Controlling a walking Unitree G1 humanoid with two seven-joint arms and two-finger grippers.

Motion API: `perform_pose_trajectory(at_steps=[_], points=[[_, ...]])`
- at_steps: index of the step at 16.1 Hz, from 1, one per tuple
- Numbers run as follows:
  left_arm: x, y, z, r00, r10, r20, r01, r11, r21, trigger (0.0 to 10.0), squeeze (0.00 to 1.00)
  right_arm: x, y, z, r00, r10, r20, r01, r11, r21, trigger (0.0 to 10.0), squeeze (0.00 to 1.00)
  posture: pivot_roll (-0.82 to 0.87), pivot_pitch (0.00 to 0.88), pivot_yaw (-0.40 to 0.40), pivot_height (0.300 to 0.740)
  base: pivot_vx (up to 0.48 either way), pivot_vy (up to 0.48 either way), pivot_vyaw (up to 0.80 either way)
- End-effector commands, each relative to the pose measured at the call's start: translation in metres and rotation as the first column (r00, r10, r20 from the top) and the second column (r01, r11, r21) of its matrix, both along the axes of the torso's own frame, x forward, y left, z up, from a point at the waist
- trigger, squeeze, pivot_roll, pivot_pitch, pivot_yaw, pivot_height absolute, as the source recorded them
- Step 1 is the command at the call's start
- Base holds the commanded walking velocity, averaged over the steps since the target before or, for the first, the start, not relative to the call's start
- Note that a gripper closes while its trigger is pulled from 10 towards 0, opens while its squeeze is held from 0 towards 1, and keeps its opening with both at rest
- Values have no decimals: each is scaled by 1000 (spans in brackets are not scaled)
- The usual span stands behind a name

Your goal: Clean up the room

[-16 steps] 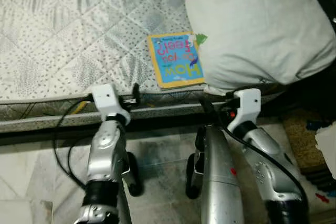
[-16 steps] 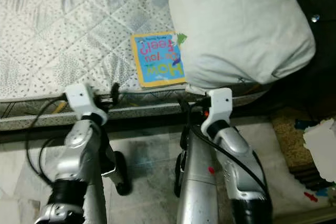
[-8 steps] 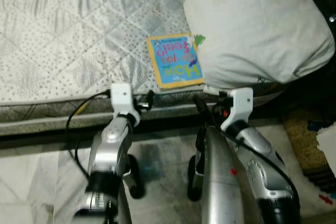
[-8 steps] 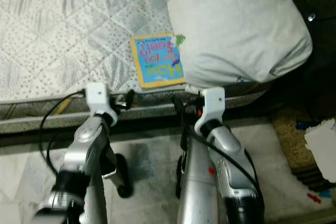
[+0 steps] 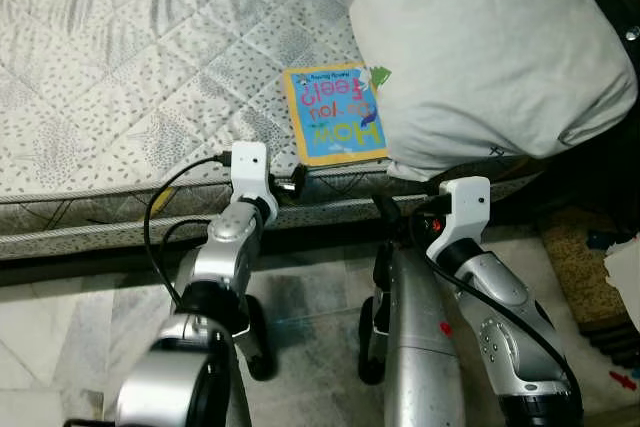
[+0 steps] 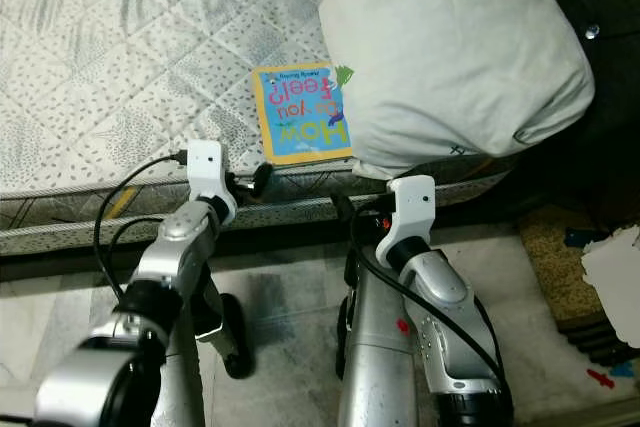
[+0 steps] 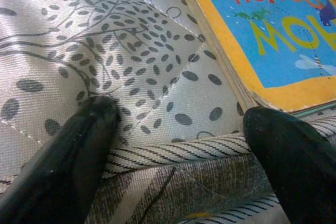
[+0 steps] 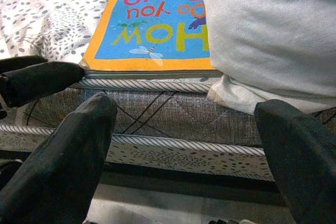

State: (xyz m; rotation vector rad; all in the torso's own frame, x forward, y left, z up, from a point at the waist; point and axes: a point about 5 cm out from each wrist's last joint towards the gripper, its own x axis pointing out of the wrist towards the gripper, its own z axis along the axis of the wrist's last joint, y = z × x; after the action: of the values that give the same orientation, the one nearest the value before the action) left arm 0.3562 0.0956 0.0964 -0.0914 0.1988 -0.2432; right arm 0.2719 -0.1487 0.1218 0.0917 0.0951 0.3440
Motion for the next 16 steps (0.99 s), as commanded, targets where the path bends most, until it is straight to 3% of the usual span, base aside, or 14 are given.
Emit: perform_pose_trajectory(at_steps=[1,5,9,12,15,16], points=[[-2,3,-12,998,15,-56,-15,1000,7,10000,0,-4,-3,-3,1000,-9,-20,9,1000,-7,10000,0,-181,324,-24,546,0,0,0],[1,7,-10,999,25,-36,-25,1000,-6,10000,0,-1,-1,-4,1000,-7,-23,7,1000,-4,10000,0,-163,309,-21,546,0,0,0],[-8,-16,-2,999,-26,27,27,998,-50,10000,0,5,5,-5,1000,7,-16,-7,1000,4,10000,0,-147,285,-24,546,0,0,0],[-12,-13,-1,995,92,46,-90,994,-56,10000,0,12,8,-5,1000,14,-5,-14,1000,9,10000,0,-133,261,-23,546,0,0,0],[-26,-32,2,997,-6,79,12,998,-66,10000,0,23,16,-3,1000,26,15,-26,999,24,10000,0,-112,213,-22,546,0,0,0],[-35,-45,4,992,-87,91,92,994,-51,10000,0,30,21,0,999,38,32,-39,999,33,10000,0,-104,195,-20,546,0,0,0]])
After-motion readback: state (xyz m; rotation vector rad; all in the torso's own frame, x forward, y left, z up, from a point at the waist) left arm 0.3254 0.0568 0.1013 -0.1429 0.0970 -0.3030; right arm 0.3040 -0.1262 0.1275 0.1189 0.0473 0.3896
